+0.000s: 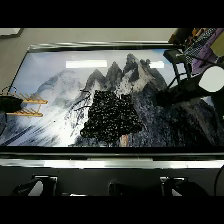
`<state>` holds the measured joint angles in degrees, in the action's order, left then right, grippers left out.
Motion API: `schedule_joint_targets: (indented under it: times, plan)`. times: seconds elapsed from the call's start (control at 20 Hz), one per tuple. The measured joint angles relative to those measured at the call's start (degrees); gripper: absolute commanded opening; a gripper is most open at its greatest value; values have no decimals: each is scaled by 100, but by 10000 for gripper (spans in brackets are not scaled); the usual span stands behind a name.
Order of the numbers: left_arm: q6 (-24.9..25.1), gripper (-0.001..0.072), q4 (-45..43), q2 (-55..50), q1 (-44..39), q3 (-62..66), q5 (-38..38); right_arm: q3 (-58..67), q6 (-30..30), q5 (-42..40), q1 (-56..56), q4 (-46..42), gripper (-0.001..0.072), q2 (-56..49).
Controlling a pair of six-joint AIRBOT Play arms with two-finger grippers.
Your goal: Fold the clothes and pants, and hang the long-sleeved shirts on hangers.
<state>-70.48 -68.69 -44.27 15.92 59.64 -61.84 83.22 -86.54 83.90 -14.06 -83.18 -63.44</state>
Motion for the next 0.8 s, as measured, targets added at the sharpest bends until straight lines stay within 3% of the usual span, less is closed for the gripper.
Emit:
schedule_joint_targets:
  times: [0.15, 0.2, 0.25, 0.3, 0.35, 0.45, 0.6, 0.8]
  plan:
    - [0, 34, 7, -4, 0, 0, 0, 0, 7, 0, 0, 0, 30, 0]
    - [0, 73, 11, -13, 0, 0, 0, 0, 7, 0, 0, 0, 30, 0]
    - [0, 227, 9, -24, 0, 0, 0, 0, 7, 0, 0, 0, 30, 0]
    - [0, 500, 11, -37, 0, 0, 0, 0, 7, 0, 0, 0, 30, 0]
    - [-2, 706, 11, -57, 0, -2, 0, 0, 9, 0, 0, 0, 30, 0]
    - [-133, 720, 13, -131, 0, -42, 11, 0, 13, 0, 0, 0, 30, 0]
    - [-802, 720, 138, -426, 0, -330, 39, 0, 28, 0, 0, 0, 30, 0]
    - [-1165, 720, 1294, -1198, -144, -1119, 212, 0, 26, 0, 0, 0, 30, 0]
